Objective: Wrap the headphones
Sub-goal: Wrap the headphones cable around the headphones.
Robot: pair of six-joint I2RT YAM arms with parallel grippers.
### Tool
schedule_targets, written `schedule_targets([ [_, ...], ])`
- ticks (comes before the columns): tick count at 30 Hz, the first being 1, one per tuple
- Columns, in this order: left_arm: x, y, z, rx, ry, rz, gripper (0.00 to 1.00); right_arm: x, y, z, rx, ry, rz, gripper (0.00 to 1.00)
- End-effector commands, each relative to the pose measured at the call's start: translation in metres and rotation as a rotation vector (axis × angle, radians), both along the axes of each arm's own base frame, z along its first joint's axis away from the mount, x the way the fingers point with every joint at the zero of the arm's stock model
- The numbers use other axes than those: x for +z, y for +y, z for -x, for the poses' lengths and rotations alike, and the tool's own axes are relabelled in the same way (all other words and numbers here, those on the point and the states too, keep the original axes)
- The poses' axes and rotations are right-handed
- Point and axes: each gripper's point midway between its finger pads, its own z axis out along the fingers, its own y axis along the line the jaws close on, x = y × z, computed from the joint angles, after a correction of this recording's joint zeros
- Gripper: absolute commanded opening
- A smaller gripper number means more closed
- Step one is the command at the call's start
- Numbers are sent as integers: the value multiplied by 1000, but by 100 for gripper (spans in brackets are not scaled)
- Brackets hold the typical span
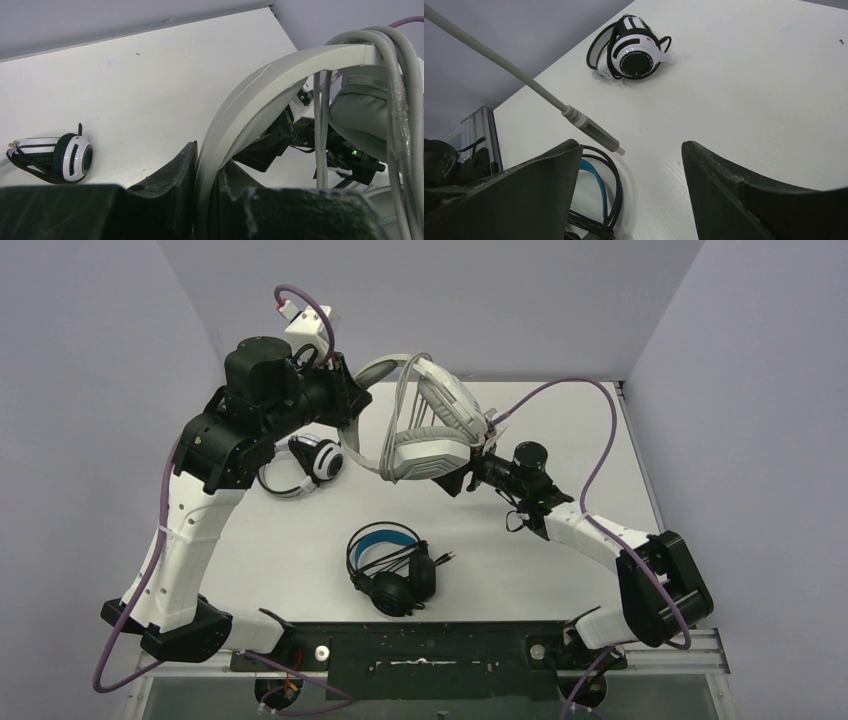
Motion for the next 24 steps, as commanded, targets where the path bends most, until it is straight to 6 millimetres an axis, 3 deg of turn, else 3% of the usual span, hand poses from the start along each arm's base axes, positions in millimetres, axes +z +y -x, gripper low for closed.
schedule_targets([
  [1, 51, -2, 9, -16, -121, 147, 0, 51, 7, 0, 39, -186, -74, 73],
  [16, 50, -4, 7, -18, -116, 150, 0, 56, 18, -3, 92, -194, -129, 61],
  [24, 48, -3, 2, 2, -119, 148, 0, 54, 23, 0, 118, -169, -156, 39],
])
